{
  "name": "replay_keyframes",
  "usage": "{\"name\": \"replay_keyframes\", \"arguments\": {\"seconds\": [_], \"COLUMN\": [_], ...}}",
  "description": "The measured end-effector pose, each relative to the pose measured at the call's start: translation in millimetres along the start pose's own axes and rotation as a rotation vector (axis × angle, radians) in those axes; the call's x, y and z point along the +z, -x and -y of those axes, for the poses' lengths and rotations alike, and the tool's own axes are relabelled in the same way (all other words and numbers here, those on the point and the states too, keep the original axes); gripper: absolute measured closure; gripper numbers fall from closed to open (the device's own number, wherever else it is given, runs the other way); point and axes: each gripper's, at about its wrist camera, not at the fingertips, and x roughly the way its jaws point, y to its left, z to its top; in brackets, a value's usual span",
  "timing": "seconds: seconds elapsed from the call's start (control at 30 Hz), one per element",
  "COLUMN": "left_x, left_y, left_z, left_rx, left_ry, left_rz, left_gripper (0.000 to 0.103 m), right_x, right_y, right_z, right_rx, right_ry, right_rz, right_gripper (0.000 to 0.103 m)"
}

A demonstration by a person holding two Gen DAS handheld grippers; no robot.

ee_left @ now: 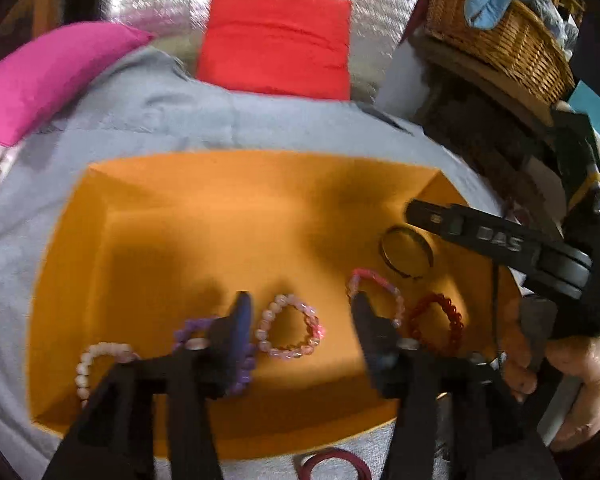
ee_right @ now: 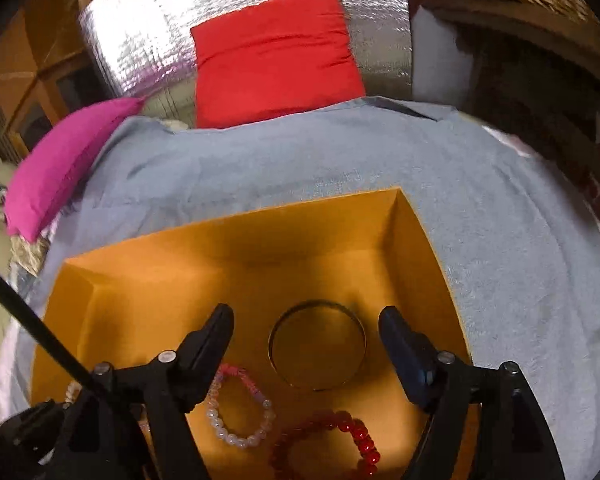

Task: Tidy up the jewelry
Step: 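Carry the bracelet and bangle over the orange tray and open both tools, then withdraw both open tools from the tray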

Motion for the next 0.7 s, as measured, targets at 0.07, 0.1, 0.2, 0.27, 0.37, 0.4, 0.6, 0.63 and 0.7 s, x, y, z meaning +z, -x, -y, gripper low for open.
{"name": "replay_keyframes", "arguments": {"seconds": [0.07,0.1,0.2,0.27,0.37,0.4,0.6,0.63,0.7], "left_x": [-0.1,-0.5,-4.7,-11.2,-24.6,-29.2,-75.0,-86.9,-110.6], "left_y": [15.6,22.4,47.6,64.4,93.9,100.6,135.3,136.9,134.5], "left_z": [-3.1,-5.1,-12.0,-15.2,-18.7,-18.9,-14.0,-13.8,-14.1], "left_rx": [0.03,0.04,0.083,0.112,0.19,0.215,0.303,0.306,0.306], "left_ry": [0.014,0.022,0.056,0.069,0.077,0.076,-0.005,-0.013,-0.028], "left_rz": [0.024,0.035,0.064,0.088,0.136,0.152,0.222,0.225,0.204], "left_gripper": [0.038,0.037,0.03,0.029,0.027,0.027,0.022,0.02,0.019], "right_x": [1.1,1.0,-7.9,-19.2,-39.6,-50.8,-108.9,-117.1,-135.5], "right_y": [11.9,18.6,51.6,77.3,105.8,118.5,168.3,171.7,176.0], "right_z": [6.7,8.7,15.7,22.9,30.4,31.8,61.1,65.7,76.9], "right_rx": [0.04,0.051,0.076,0.083,0.12,0.108,0.116,0.111,0.125], "right_ry": [-0.032,-0.044,-0.056,-0.09,-0.111,-0.096,-0.154,-0.165,-0.211], "right_rz": [0.015,0.022,0.069,0.12,0.145,0.157,0.186,0.179,0.143], "right_gripper": [0.025,0.025,0.025,0.025,0.026,0.03,0.035,0.035,0.035]}}
